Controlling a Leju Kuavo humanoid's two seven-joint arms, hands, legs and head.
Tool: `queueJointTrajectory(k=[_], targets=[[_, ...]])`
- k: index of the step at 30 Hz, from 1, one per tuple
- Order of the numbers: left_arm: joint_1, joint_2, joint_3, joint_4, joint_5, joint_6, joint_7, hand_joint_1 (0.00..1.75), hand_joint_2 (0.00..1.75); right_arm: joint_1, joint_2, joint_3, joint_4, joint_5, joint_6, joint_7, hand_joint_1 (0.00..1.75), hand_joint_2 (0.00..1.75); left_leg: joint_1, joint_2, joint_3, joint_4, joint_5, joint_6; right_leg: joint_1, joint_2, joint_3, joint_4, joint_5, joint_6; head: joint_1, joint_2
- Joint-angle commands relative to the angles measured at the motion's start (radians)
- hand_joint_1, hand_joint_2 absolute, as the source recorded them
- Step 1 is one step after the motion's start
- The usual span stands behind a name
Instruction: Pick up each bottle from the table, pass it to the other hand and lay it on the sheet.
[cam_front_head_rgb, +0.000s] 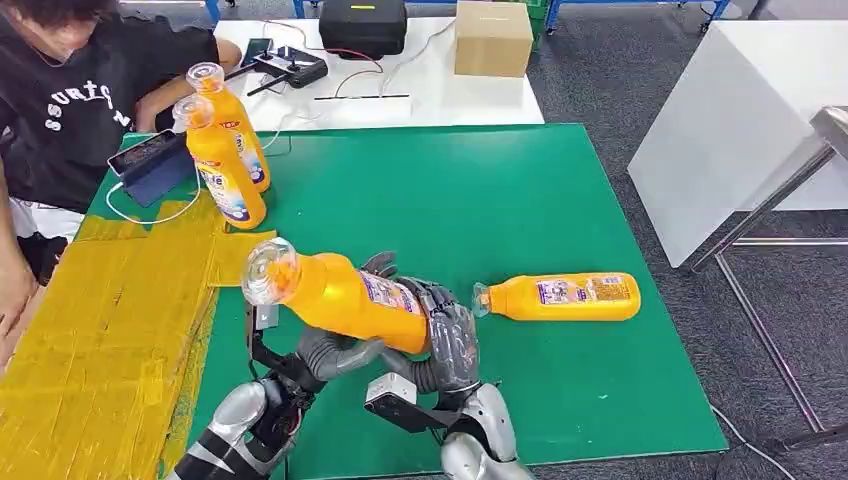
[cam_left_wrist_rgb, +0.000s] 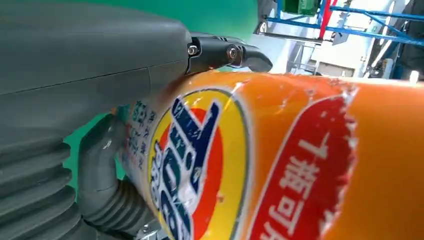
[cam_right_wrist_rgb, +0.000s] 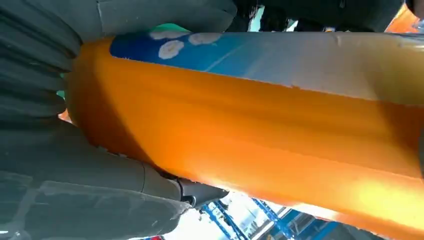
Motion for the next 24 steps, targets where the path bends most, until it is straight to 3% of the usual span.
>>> queueJointTrajectory(k=[1, 24], targets=[[-0.048, -0.010, 0.004, 0.073, 0.003, 0.002, 0.007, 0.00, 1.75, -0.047, -0.019, 0.045, 0.080, -0.002, 0.004, 0.000, 1.75, 1.75, 0.002, -0.001, 0.002, 0.000, 0.000, -0.002, 0.002, -0.001, 0.002, -0.001, 0.000, -0.001, 0.000, 0.000], [-0.066, -0.015, 0.006, 0.078, 0.028, 0.038, 0.005, 0.00, 1.75, -0.067, -0.019, 0.094, 0.132, -0.009, 0.026, 0.009, 1.75, 1.75, 0.001, -0.001, 0.001, 0.000, 0.000, -0.002, 0.001, -0.001, 0.001, -0.001, 0.000, -0.001, 0.000, 0.000]])
